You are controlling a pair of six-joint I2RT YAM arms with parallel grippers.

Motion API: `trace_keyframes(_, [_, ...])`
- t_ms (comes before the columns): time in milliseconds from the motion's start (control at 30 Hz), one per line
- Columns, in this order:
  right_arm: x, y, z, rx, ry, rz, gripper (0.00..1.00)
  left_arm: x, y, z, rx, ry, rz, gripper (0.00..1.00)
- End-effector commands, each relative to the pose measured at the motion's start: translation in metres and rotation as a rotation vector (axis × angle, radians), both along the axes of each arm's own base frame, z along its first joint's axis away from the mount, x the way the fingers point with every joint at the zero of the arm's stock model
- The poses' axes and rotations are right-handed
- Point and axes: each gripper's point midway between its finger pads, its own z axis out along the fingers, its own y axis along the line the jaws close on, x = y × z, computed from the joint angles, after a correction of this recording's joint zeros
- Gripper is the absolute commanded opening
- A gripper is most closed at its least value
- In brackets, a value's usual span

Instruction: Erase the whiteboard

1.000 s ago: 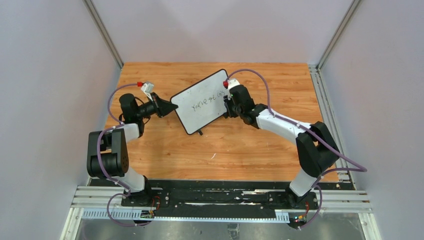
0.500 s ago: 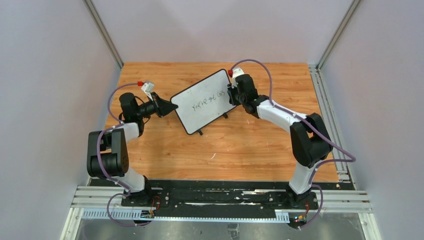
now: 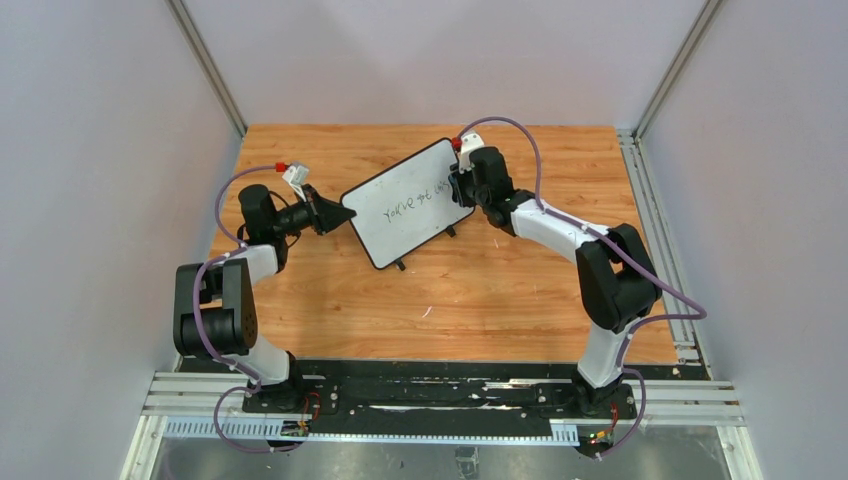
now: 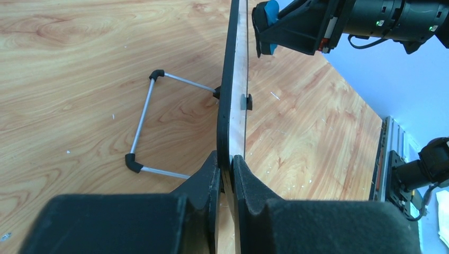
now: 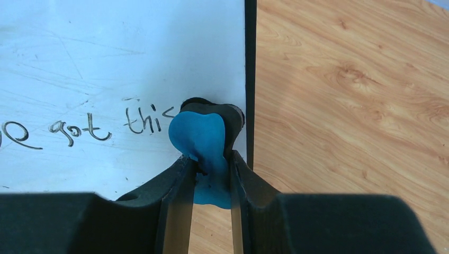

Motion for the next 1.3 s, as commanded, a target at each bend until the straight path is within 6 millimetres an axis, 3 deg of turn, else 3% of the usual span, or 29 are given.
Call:
trace_keyframes(0, [0.016, 0.007, 0.013, 0.025, -0.060, 0.017, 0.01, 0.001, 0.001, -0.009, 0.056, -0.028, -0.003, 0.00])
trace_keyframes(300, [0.025, 0.013, 0.003, 0.029, -0.060, 0.026, 0.01, 0.002, 0.001, -0.005, 0.059, -0.034, 0.000, 0.00])
trace_keyframes(667, [0.022, 0.023, 0.009, 0.069, -0.061, 0.059, 0.01, 0.001, 0.002, -0.008, 0.069, -0.027, 0.003, 0.00])
trace_keyframes(1267, [-0.004, 0.077, 0.021, 0.103, -0.069, 0.166, 0.01, 0.000, 0.002, -0.011, 0.071, -0.020, 0.002, 0.00])
